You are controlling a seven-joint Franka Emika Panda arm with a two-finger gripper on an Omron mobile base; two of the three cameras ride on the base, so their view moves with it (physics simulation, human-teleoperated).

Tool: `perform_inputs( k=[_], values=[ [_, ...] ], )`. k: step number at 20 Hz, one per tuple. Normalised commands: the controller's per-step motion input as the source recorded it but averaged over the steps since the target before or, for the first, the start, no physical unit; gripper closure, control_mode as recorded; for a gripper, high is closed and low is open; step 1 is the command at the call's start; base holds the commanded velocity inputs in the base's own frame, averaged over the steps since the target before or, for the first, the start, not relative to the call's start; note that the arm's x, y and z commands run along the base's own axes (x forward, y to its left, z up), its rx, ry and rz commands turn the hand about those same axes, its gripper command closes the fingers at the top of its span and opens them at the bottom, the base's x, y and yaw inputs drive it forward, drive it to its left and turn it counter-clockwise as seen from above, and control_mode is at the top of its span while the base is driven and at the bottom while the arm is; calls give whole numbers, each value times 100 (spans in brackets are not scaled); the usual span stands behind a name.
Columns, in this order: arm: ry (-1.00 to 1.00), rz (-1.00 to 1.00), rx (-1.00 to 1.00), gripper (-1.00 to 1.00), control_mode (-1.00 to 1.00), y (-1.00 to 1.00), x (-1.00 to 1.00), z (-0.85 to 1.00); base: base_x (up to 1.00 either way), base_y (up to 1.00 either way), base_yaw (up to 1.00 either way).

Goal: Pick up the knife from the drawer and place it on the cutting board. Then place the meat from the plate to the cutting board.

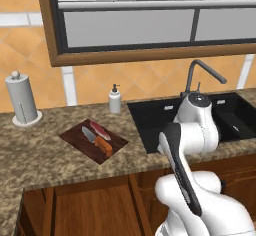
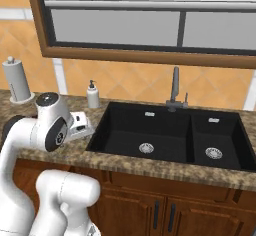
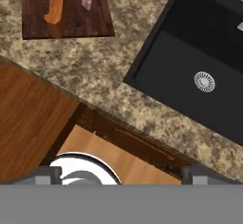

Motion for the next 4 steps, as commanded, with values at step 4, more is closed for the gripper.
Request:
perform_inputs(
  k=[4],
  values=[
    [-65,6,0,-100,-100,3,-100,0,0,0,0]
  ],
)
